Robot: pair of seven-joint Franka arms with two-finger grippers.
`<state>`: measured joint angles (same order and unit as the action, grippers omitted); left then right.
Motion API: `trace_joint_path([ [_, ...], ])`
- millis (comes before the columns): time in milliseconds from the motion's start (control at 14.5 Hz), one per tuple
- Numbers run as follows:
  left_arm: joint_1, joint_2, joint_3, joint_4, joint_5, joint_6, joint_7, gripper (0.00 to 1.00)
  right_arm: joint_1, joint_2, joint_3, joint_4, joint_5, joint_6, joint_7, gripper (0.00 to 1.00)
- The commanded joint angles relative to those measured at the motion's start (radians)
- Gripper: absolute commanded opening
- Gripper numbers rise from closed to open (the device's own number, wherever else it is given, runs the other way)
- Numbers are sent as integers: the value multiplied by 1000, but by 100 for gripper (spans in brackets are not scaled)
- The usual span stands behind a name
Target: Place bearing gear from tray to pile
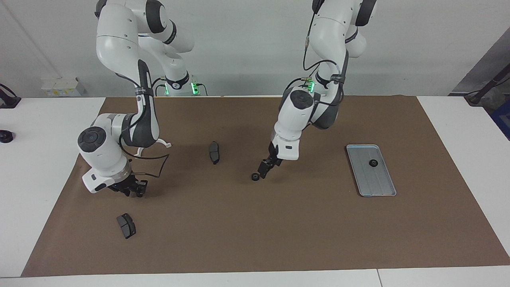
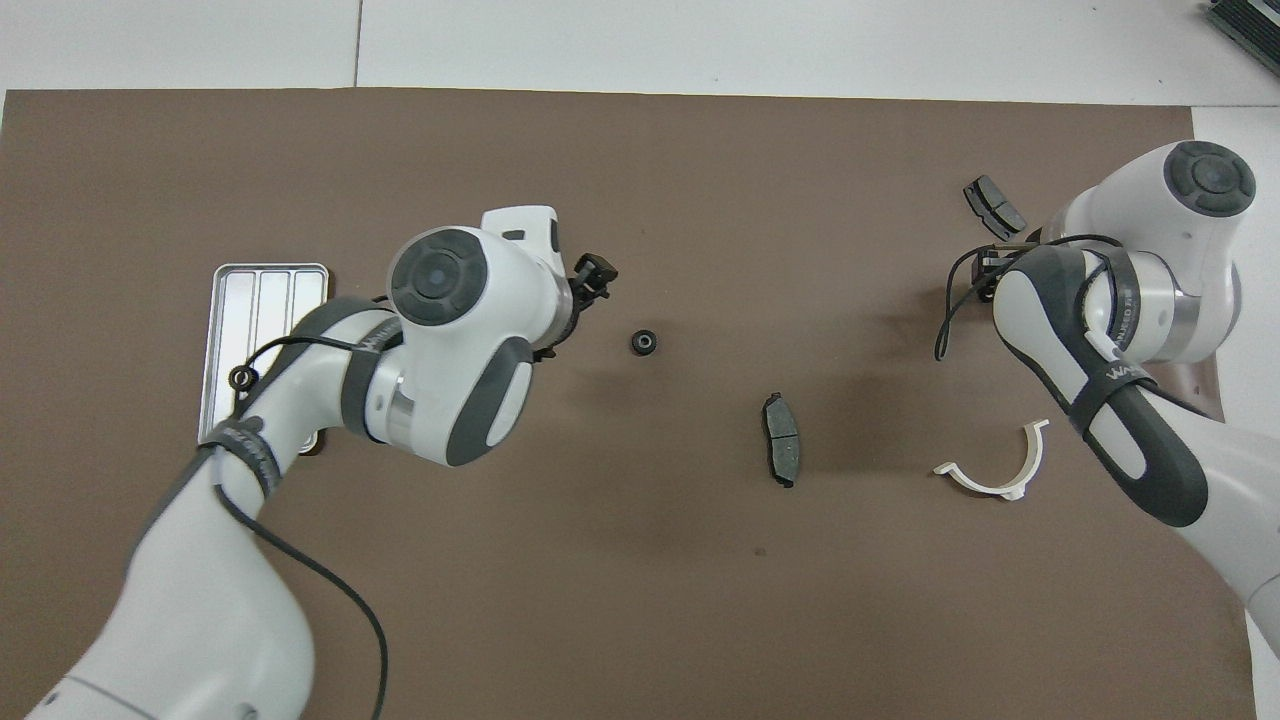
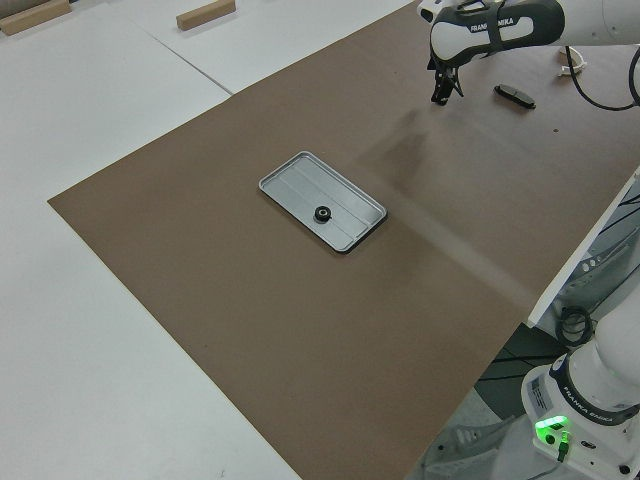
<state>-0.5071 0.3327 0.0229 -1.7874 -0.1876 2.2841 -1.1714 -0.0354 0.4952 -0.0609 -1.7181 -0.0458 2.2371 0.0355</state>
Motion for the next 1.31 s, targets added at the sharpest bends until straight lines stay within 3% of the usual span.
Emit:
trace_joint_path([
  [0, 169, -107, -4, -35, 11, -165, 15, 100, -12, -12, 13, -9, 11, 18, 9, 99],
  [207, 336, -119, -6, -65, 118, -203, 24, 100, 87, -3, 15, 54, -3, 7, 76, 98],
  [483, 490, -156, -4, -210, 181, -77, 235, 100, 291, 25, 16, 117, 4, 29, 254, 95],
  [759, 556, -139, -4, -314, 195, 72, 314, 100, 442, 35, 16, 123, 12, 126, 395, 95],
  [897, 556, -139, -6, -343, 195, 98, 309, 90, 504, 49, 16, 123, 15, 162, 435, 95],
  [1103, 556, -144, -6, -377, 195, 103, 300, 85, 575, 81, 16, 121, -3, 168, 501, 95],
  [1241, 556, -144, -6, -415, 195, 177, 311, 77, 614, 108, 15, 121, -5, 171, 532, 95],
])
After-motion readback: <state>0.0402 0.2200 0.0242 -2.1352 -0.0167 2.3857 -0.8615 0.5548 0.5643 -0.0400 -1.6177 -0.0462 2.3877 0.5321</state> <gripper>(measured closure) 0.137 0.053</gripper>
